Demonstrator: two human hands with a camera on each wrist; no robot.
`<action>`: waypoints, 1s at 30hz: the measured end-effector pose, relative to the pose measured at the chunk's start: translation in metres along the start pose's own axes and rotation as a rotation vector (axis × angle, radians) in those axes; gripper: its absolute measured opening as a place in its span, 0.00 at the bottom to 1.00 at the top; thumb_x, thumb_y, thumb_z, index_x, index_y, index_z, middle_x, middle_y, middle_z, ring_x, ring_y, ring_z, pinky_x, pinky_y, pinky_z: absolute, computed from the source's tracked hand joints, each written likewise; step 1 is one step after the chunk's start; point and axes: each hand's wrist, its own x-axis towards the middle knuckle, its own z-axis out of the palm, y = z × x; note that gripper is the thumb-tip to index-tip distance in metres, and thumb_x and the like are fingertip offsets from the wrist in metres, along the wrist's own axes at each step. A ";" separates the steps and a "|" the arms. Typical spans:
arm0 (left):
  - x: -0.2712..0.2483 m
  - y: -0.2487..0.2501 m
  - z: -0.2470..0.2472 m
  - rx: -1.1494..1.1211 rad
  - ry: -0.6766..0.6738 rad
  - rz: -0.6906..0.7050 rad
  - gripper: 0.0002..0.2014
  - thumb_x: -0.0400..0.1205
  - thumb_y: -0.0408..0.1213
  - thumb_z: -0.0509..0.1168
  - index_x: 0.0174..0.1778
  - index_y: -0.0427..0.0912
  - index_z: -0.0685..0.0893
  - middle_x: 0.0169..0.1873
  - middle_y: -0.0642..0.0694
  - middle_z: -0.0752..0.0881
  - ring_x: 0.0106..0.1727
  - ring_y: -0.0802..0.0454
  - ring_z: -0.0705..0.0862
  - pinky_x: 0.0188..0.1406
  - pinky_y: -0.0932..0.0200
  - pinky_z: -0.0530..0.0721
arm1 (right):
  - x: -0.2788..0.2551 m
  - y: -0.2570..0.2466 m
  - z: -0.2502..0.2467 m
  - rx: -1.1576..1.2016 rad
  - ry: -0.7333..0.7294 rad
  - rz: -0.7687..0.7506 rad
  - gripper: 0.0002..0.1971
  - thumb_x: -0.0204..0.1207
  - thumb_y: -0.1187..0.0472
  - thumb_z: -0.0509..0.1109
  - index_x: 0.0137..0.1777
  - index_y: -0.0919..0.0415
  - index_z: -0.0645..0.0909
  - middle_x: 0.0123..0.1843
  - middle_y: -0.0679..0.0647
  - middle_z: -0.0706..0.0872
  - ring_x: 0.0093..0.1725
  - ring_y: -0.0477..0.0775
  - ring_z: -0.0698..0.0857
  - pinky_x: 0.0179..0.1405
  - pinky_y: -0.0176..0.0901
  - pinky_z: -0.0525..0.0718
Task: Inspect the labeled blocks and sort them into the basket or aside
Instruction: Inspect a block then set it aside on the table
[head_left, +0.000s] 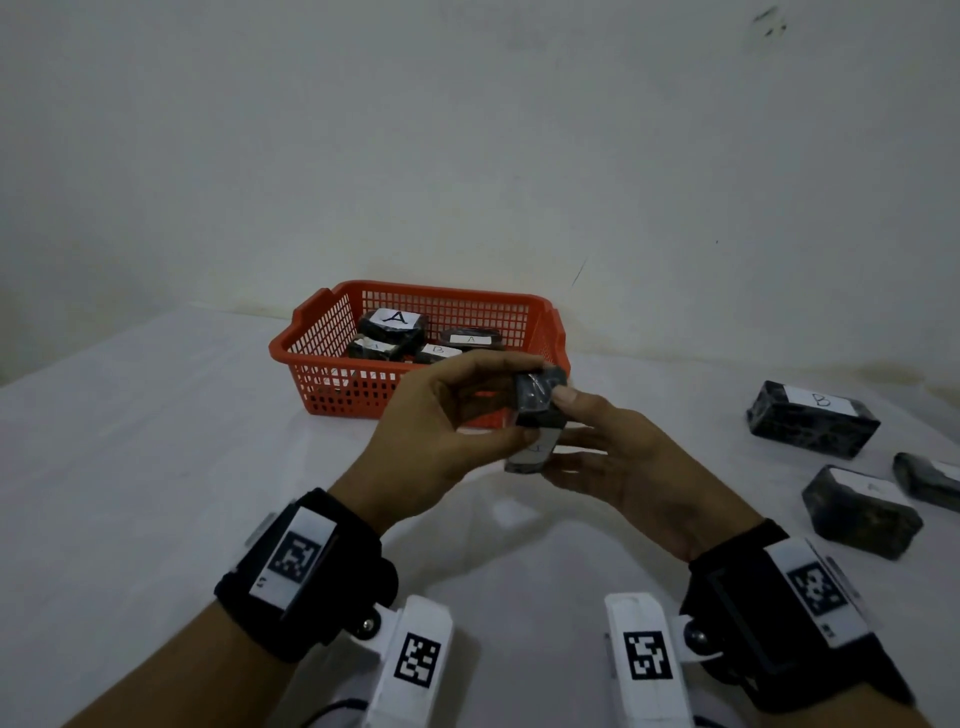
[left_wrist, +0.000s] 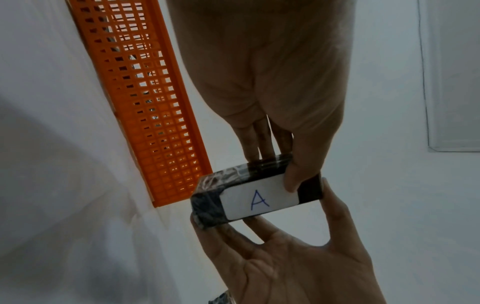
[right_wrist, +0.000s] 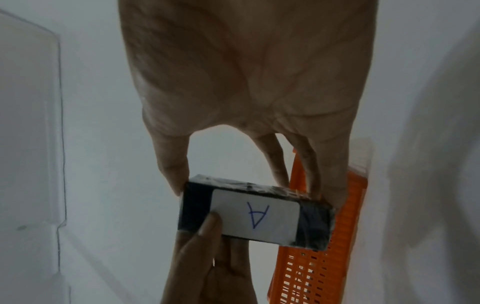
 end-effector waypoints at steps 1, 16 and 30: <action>0.000 0.000 0.000 0.008 -0.003 0.009 0.26 0.75 0.19 0.75 0.67 0.44 0.84 0.64 0.50 0.89 0.68 0.53 0.87 0.66 0.58 0.86 | 0.000 0.001 0.000 0.006 -0.011 0.014 0.19 0.72 0.36 0.72 0.52 0.45 0.95 0.57 0.56 0.95 0.63 0.62 0.92 0.75 0.61 0.83; 0.002 -0.009 0.005 -0.008 -0.095 -0.363 0.20 0.75 0.56 0.68 0.60 0.56 0.88 0.57 0.51 0.92 0.63 0.52 0.89 0.71 0.40 0.84 | 0.005 0.006 -0.003 -0.066 -0.044 -0.108 0.25 0.65 0.36 0.74 0.58 0.47 0.93 0.59 0.52 0.95 0.63 0.48 0.92 0.70 0.48 0.82; 0.002 -0.014 0.003 -0.058 -0.140 -0.400 0.29 0.74 0.61 0.67 0.68 0.49 0.86 0.62 0.49 0.91 0.66 0.53 0.88 0.72 0.46 0.82 | 0.007 0.011 0.002 -0.050 0.005 -0.127 0.32 0.66 0.38 0.74 0.66 0.58 0.90 0.62 0.57 0.94 0.67 0.56 0.90 0.78 0.59 0.81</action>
